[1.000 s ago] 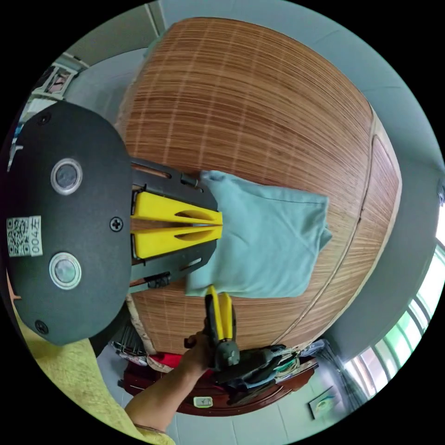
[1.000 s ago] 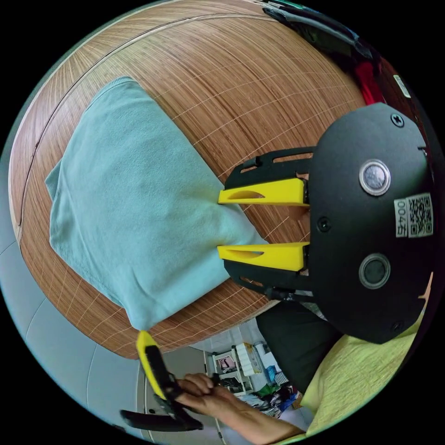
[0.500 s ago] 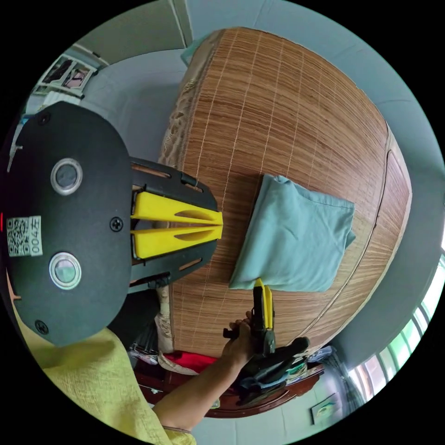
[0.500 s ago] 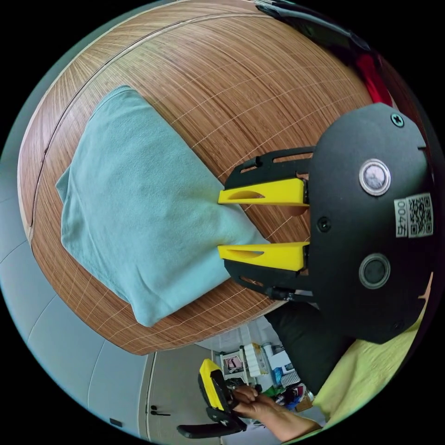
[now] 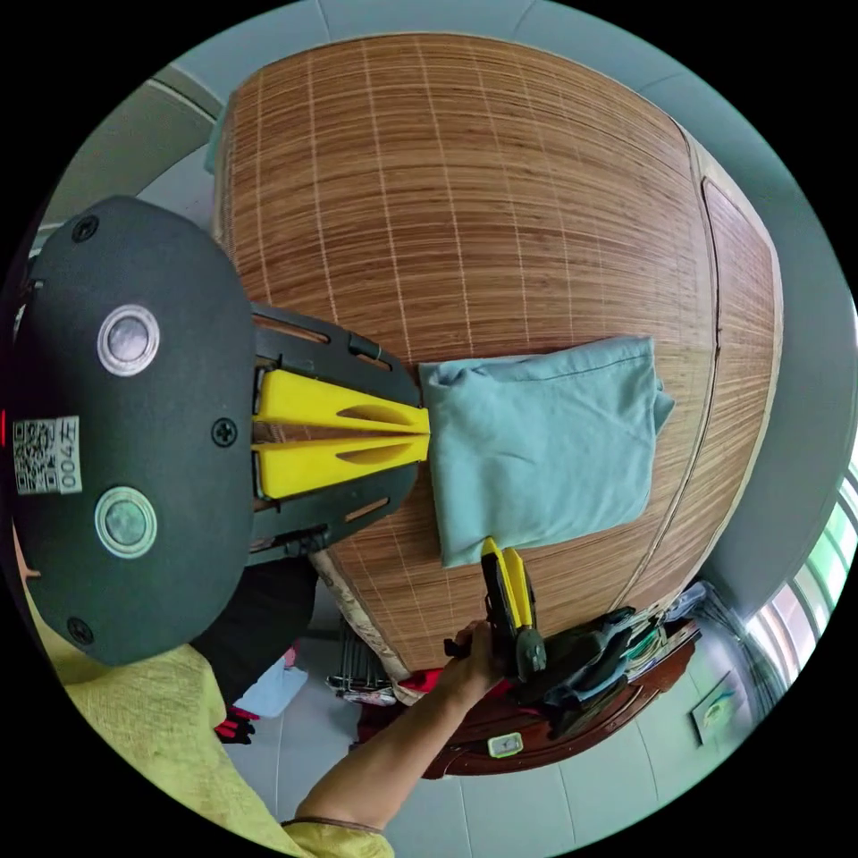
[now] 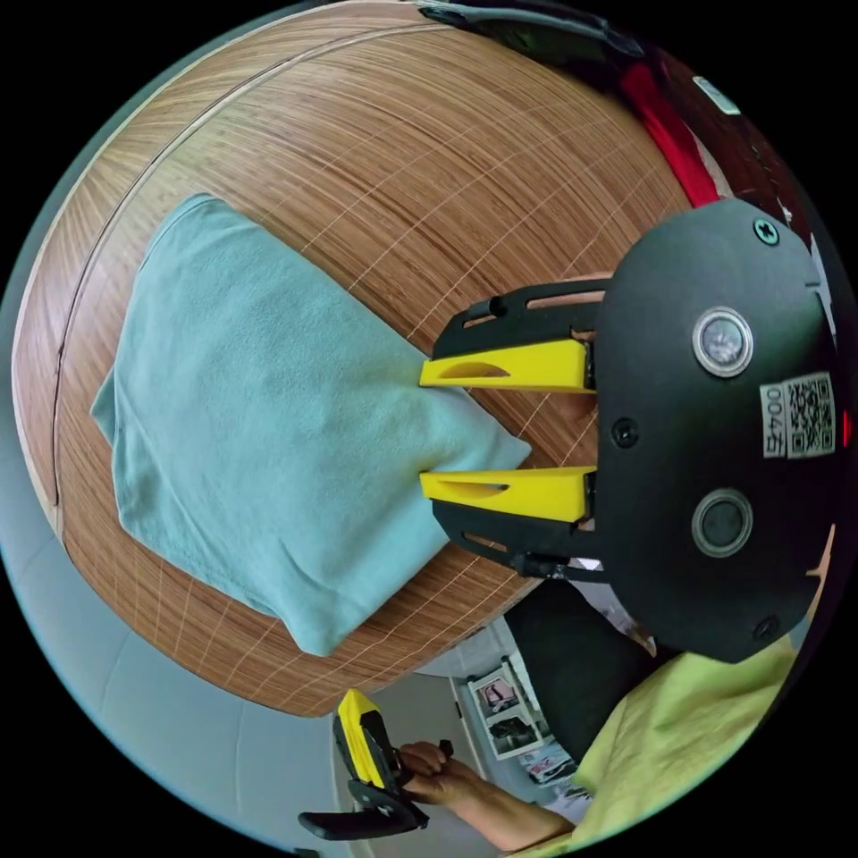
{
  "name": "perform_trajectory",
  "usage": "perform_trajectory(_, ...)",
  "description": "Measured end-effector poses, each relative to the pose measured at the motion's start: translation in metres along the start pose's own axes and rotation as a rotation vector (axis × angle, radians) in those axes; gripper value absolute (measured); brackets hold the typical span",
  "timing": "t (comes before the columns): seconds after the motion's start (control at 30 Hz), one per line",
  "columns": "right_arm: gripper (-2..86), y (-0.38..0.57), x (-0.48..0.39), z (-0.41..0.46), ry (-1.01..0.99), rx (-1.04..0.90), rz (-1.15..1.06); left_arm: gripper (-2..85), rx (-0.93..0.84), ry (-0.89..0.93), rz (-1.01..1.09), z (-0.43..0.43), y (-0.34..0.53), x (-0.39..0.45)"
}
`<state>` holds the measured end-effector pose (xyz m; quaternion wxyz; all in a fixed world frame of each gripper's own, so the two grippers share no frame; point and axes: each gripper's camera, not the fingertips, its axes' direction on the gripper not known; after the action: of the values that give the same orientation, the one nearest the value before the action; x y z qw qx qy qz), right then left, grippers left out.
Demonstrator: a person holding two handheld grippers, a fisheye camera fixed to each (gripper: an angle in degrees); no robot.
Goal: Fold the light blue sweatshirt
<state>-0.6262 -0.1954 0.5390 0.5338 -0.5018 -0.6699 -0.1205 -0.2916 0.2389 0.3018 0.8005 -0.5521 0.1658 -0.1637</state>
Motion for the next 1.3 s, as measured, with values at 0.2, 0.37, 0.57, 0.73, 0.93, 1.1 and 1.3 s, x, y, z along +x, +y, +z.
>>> perform_trajectory(0.2, 13.6, 0.019, -0.004, -0.001, 0.006, 0.064, 0.035, 0.1, -0.004, 0.003, 0.064, 0.022, -0.047, 0.005)
perform_trajectory(0.37, 13.3, 0.042, -0.001, 0.0, 0.004, 0.15, 0.054, 0.2, -0.069, -0.071, 0.155, 0.061, -0.072, 0.027)
perform_trajectory(0.57, 10.6, 0.132, 0.035, -0.019, -0.2, 0.328, 0.181, 0.2, -0.136, -0.063, 0.147, 0.093, -0.08, 0.014)
perform_trajectory(0.73, 10.3, 0.21, 0.004, 0.004, -0.016, 0.367, 0.216, 0.2, -0.137, -0.061, 0.177, 0.096, -0.083, 0.011)
perform_trajectory(0.93, 8.3, 0.206, -0.019, 0.016, 0.071, 0.395, 0.172, 0.2, -0.137, -0.057, 0.176, 0.095, -0.086, 0.005)
perform_trajectory(1.1, 4.6, 0.213, -0.001, 0.008, 0.139, 0.37, 0.15, 0.3, -0.145, -0.077, 0.211, 0.094, -0.089, 0.002)
perform_trajectory(1.3, 4.7, 0.246, 0.054, -0.026, -0.116, 0.365, 0.238, 1.0, -0.133, -0.005, 0.124, 0.089, -0.092, -0.026)
